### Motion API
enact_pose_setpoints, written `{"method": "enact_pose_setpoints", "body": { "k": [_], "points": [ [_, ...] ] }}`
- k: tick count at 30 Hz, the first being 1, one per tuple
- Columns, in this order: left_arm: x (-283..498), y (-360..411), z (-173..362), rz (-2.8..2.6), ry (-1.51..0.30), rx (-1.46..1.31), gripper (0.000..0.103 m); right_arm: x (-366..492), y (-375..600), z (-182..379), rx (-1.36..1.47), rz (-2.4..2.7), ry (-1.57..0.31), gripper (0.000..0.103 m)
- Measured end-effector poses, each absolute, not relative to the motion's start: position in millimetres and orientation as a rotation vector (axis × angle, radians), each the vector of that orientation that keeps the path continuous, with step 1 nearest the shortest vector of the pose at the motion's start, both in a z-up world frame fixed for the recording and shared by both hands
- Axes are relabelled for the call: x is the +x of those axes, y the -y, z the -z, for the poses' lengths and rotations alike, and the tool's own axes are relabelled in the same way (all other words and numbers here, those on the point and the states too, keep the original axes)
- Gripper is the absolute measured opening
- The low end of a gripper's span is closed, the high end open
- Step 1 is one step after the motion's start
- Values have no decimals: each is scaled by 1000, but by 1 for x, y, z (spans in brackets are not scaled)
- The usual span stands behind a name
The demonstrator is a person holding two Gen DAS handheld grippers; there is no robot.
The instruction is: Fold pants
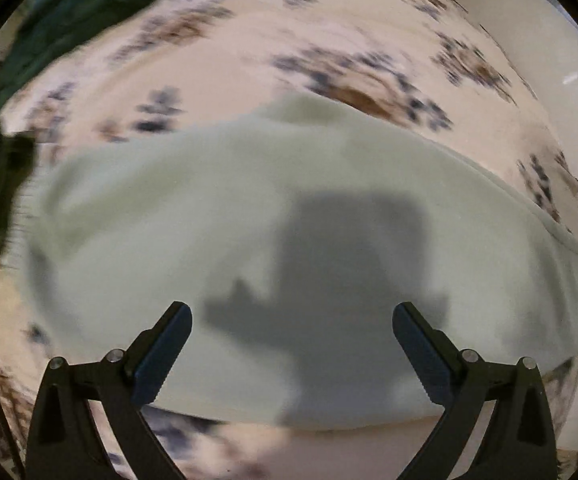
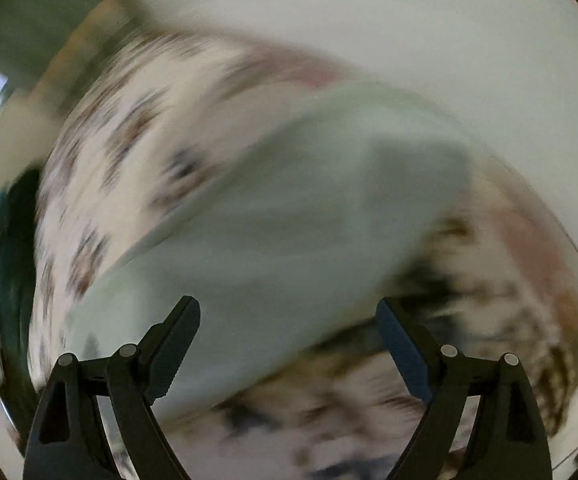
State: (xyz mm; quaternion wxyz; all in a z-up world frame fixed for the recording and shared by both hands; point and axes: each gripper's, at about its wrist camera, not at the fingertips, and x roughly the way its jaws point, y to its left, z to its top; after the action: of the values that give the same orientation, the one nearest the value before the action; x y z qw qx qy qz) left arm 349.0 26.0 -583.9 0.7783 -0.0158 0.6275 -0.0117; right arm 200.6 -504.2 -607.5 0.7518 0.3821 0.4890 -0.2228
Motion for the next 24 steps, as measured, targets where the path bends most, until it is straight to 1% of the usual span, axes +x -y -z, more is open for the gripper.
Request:
{"method": "enact_pose_setpoints", "body": {
  "k": [3,5,6,7,10,11,12,13,15,16,19,20,21,22,24],
  "points": [
    [359,11,613,59,-1427,-47,103,172,568,638,1003,558,-969,91],
    [368,25,630,66,-1472,-58,103,165,598,668,1113,599,-938,91],
    [371,31,639,61,-1495,-54,103,162,612,687,1182,595,-919,86],
    [374,36,646,41,-1509,-29,103,161,622,706,1260,586,-897,74],
    [380,42,656,20,-1513,2,103,165,637,745,1433,507,-789,56],
    [381,41,659,19,-1516,-14,103,168,636,747,1437,491,-761,48],
    [382,39,662,15,-1521,-37,103,173,636,746,1428,466,-734,30],
    [383,37,664,13,-1523,-52,103,175,637,743,1428,429,-703,25],
    [387,36,666,-7,-1527,-79,103,179,637,728,1401,355,-617,24],
    [387,38,665,-20,-1526,-79,103,182,637,725,1369,346,-609,23],
    [390,43,668,-46,-1533,-55,103,190,641,745,1351,381,-717,25],
    [391,44,668,-52,-1538,-52,103,192,642,753,1363,375,-741,27],
    [392,46,667,-59,-1545,-47,103,196,644,765,1390,358,-763,32],
    [393,48,666,-63,-1547,-43,103,198,646,771,1417,343,-753,39],
    [393,49,665,-65,-1539,-49,103,202,649,776,1457,324,-736,44]
  ]
}}
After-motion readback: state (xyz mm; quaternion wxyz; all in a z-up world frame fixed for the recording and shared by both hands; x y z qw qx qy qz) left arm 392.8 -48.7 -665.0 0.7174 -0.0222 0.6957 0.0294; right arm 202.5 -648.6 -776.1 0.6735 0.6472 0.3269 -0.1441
